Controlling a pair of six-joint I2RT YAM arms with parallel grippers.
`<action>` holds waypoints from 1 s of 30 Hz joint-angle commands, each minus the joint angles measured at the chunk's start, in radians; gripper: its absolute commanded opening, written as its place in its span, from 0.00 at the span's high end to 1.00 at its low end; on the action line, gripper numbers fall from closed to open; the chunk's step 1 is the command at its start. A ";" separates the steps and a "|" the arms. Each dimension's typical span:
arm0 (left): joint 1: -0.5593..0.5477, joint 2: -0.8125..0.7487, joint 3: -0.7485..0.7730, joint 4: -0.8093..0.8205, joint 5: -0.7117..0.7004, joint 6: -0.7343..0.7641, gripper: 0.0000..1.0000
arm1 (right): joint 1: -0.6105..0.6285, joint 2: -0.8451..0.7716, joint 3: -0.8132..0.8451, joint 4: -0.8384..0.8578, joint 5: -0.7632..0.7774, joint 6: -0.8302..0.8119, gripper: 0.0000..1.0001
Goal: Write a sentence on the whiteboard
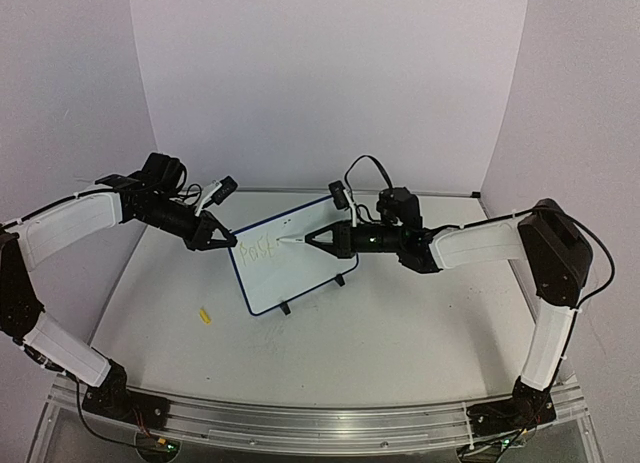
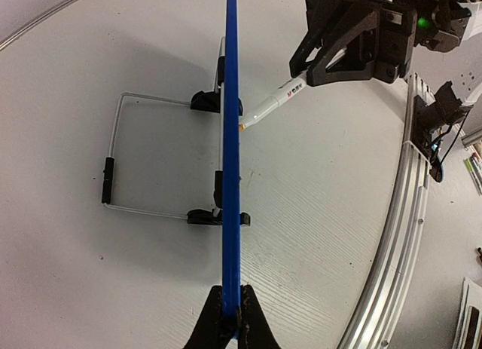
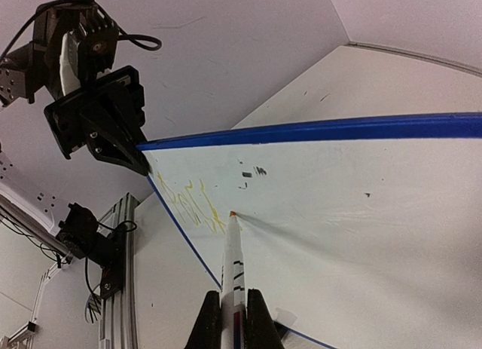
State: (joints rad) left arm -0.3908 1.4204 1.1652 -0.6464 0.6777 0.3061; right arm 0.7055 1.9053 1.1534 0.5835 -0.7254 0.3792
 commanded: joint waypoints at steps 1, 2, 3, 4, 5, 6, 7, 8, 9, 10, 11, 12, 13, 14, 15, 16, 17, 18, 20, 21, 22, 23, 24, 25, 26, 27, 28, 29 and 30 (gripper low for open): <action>-0.012 0.009 0.034 -0.032 0.017 0.011 1.00 | -0.007 -0.019 0.003 0.061 0.086 0.010 1.00; -0.011 0.009 0.033 -0.032 0.017 0.011 1.00 | -0.006 -0.017 0.001 0.061 0.086 0.011 1.00; -0.011 0.010 0.033 -0.032 0.017 0.011 1.00 | -0.007 -0.017 0.000 0.060 0.085 0.011 1.00; -0.011 0.011 0.035 -0.032 0.018 0.011 1.00 | -0.007 -0.017 -0.002 0.060 0.083 0.012 1.00; -0.011 0.011 0.035 -0.032 0.017 0.011 1.00 | -0.007 -0.016 -0.003 0.060 0.082 0.013 1.00; -0.011 0.011 0.034 -0.032 0.018 0.011 1.00 | -0.007 -0.015 -0.005 0.059 0.081 0.013 1.00; -0.011 0.011 0.035 -0.032 0.019 0.011 1.00 | -0.007 -0.015 -0.007 0.059 0.081 0.014 1.00; -0.011 0.011 0.035 -0.032 0.018 0.011 1.00 | -0.007 -0.014 -0.011 0.059 0.080 0.014 1.00; -0.011 0.011 0.035 -0.032 0.017 0.011 1.00 | -0.007 -0.015 -0.014 0.059 0.079 0.015 1.00; -0.011 0.011 0.034 -0.032 0.017 0.012 1.00 | -0.007 -0.014 -0.017 0.059 0.077 0.015 1.00; -0.011 0.011 0.035 -0.032 0.018 0.012 1.00 | -0.007 -0.014 -0.020 0.059 0.076 0.017 1.00; -0.011 0.011 0.035 -0.033 0.019 0.012 1.00 | -0.007 -0.013 -0.024 0.059 0.075 0.018 1.00; -0.012 0.011 0.034 -0.032 0.019 0.011 1.00 | -0.008 -0.012 -0.026 0.059 0.073 0.019 1.00; -0.012 0.012 0.035 -0.032 0.019 0.011 1.00 | -0.007 -0.012 -0.029 0.060 0.070 0.020 1.00; -0.011 0.012 0.035 -0.032 0.020 0.011 1.00 | -0.007 -0.012 -0.032 0.060 0.069 0.022 1.00; -0.012 0.012 0.035 -0.032 0.020 0.011 1.00 | -0.007 -0.011 -0.035 0.059 0.069 0.023 1.00; -0.012 0.012 0.035 -0.032 0.020 0.010 1.00 | -0.007 -0.012 -0.037 0.060 0.069 0.023 1.00; -0.011 0.012 0.035 -0.032 0.019 0.010 1.00 | -0.007 -0.012 -0.040 0.060 0.069 0.022 1.00; -0.011 0.012 0.035 -0.032 0.019 0.011 1.00 | -0.007 -0.010 -0.044 0.059 0.068 0.024 1.00; -0.012 0.012 0.035 -0.032 0.019 0.012 1.00 | -0.006 -0.008 -0.045 0.059 0.066 0.024 1.00; -0.011 0.013 0.035 -0.032 0.018 0.011 1.00 | -0.007 -0.007 -0.047 0.058 0.065 0.026 1.00; -0.011 0.012 0.035 -0.032 0.018 0.010 1.00 | -0.007 -0.006 -0.048 0.058 0.064 0.027 1.00; -0.011 0.012 0.034 -0.032 0.018 0.010 1.00 | -0.008 -0.004 -0.050 0.058 0.063 0.027 1.00; -0.011 0.012 0.034 -0.032 0.018 0.011 1.00 | -0.008 -0.002 -0.052 0.058 0.063 0.027 1.00; -0.011 0.012 0.035 -0.032 0.017 0.012 1.00 | -0.006 0.000 -0.054 0.057 0.062 0.028 1.00; -0.011 0.013 0.035 -0.032 0.017 0.012 1.00 | -0.006 0.002 -0.056 0.056 0.061 0.029 1.00; -0.011 0.012 0.036 -0.032 0.017 0.012 1.00 | -0.006 0.003 -0.057 0.056 0.061 0.029 1.00; -0.011 0.013 0.036 -0.032 0.017 0.012 1.00 | -0.006 0.005 -0.058 0.055 0.061 0.029 1.00; -0.012 0.014 0.035 -0.032 0.017 0.012 1.00 | -0.006 0.006 -0.059 0.055 0.061 0.030 1.00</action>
State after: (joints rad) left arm -0.3912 1.4208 1.1652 -0.6464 0.6786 0.3069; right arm 0.7055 1.9053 1.1098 0.6197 -0.7189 0.4020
